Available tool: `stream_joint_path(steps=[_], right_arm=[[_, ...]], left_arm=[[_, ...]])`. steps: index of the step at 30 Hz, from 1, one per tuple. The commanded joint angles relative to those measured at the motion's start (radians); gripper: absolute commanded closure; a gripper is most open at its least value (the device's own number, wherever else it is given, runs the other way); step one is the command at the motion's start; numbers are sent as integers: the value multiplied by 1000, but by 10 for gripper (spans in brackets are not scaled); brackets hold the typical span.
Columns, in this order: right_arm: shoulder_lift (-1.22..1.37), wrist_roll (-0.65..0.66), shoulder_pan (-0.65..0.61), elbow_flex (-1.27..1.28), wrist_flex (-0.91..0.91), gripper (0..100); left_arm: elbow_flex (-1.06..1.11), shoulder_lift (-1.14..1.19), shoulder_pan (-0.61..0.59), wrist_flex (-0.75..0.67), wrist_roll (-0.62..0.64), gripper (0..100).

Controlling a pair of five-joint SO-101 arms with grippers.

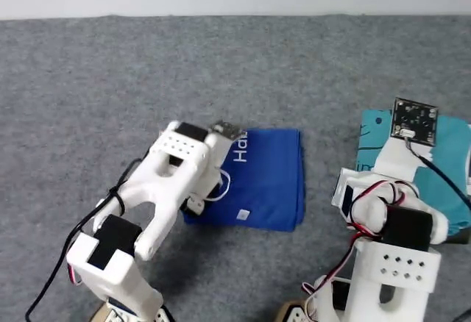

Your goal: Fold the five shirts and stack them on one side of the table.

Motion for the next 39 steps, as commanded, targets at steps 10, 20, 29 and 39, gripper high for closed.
stream_joint_path(steps=[10,20,29,39], right_arm=[[-8,-2,4,-8,-119,990],[114,-9,-150,66,-173,990],[367,-11,-251,20,-320,825],[696,-12,-334,-175,-493,786]], left_arm=[[-216,-233,-86,115,-15,987],[-246,-454,-232,216,-80,987],[-147,-707,-399,213,-195,986],[-71,-798,-715,206,-287,985]])
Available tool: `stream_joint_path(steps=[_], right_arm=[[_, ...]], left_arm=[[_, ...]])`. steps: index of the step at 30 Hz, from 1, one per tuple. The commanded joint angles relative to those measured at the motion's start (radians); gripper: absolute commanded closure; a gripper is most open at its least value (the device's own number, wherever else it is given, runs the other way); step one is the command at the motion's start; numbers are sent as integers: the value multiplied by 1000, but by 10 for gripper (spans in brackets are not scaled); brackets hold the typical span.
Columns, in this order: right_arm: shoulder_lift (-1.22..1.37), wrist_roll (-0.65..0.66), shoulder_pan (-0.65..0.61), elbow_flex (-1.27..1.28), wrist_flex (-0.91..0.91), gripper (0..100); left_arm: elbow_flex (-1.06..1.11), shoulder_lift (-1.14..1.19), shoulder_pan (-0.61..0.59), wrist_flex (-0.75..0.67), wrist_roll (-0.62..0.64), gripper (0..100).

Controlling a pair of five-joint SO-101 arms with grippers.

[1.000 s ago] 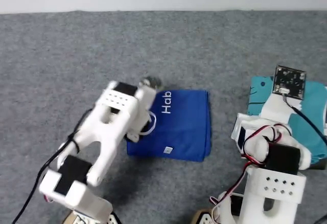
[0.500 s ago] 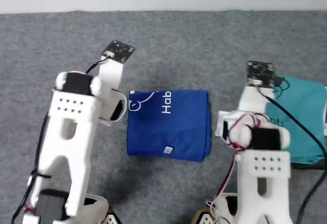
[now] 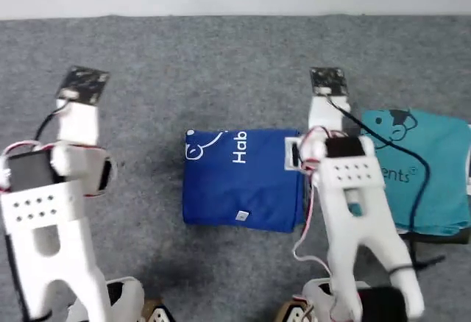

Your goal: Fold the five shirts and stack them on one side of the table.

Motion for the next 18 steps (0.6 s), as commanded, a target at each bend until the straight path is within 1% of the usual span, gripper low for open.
stream_joint_path(steps=[1,5,11,18], right_arm=[[99,-6,-38,-147,-39,786],[246,-5,-38,-304,-35,786],[464,-11,-50,-448,-33,798],[588,-5,-58,-559,-30,955]], left_arm=[[1,-31,-86,-18,-43,985],[45,-34,-141,-68,-44,985],[125,-37,-141,-106,-44,985],[205,-38,-141,-143,-44,985]])
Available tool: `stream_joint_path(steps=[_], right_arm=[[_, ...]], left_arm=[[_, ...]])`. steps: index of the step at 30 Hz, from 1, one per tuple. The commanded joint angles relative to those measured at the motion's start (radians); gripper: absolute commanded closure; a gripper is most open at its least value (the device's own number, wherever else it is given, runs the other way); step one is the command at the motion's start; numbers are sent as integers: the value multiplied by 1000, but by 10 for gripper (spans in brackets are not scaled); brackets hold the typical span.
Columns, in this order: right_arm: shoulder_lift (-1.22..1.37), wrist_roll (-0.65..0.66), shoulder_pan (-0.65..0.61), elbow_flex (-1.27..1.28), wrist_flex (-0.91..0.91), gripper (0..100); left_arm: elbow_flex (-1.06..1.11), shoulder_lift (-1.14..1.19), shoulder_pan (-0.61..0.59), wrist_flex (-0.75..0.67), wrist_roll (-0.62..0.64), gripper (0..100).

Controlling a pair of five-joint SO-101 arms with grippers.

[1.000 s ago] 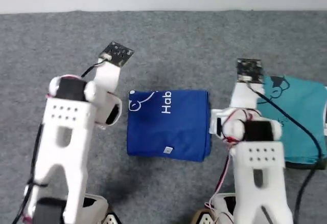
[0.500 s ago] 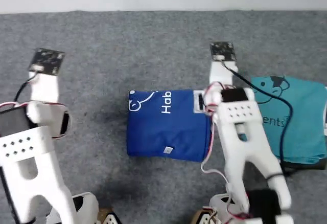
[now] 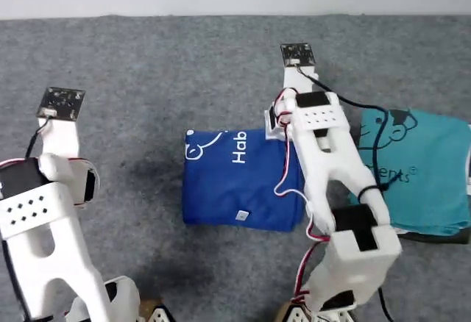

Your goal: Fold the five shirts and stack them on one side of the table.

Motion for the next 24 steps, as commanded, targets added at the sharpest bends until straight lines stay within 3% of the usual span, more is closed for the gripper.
stream_joint_path(steps=[1,12,18,24], right_arm=[[18,-3,-4,-77,-8,960],[42,3,4,-124,-10,978],[104,198,18,-175,-113,989],[197,244,35,-258,-134,958]], left_arm=[[7,-32,-5,-23,-8,985],[10,-26,-5,-23,-8,985],[12,-25,-5,-31,-8,985],[12,-25,-3,-57,-8,985]])
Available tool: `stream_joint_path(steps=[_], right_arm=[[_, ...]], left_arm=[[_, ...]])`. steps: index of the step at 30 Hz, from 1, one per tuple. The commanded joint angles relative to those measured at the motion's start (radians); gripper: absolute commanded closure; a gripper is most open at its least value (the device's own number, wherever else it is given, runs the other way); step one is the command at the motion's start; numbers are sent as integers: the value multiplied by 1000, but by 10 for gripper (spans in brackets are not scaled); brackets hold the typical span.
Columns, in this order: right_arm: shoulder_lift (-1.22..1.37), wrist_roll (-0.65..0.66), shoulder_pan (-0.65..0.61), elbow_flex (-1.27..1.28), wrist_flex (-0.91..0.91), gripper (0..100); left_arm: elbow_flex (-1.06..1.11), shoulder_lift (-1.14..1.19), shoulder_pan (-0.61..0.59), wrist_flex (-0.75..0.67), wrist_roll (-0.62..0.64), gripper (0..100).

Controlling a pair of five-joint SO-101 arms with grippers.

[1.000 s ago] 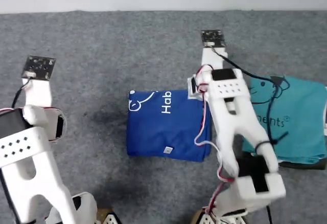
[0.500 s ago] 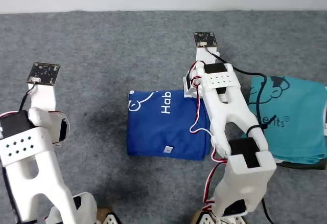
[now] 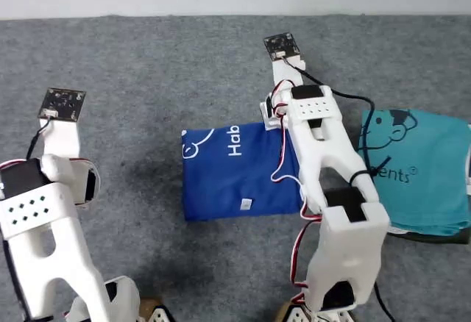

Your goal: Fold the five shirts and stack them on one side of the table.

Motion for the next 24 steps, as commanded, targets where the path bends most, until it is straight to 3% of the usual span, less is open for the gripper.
stream_joint_path(steps=[1,7,10,16,24], right_arm=[[7,17,38,-91,-15,934],[-19,12,51,-163,173,790],[-38,-9,38,-210,303,787],[-39,-204,-39,-276,539,786],[139,-338,-85,-279,570,786]], left_arm=[[-2,-25,-3,-23,-8,985],[-2,-25,-3,-23,-8,985],[-2,-25,-3,-23,-8,985],[8,-25,-3,-48,-8,985],[62,-31,-3,-69,-8,985]])
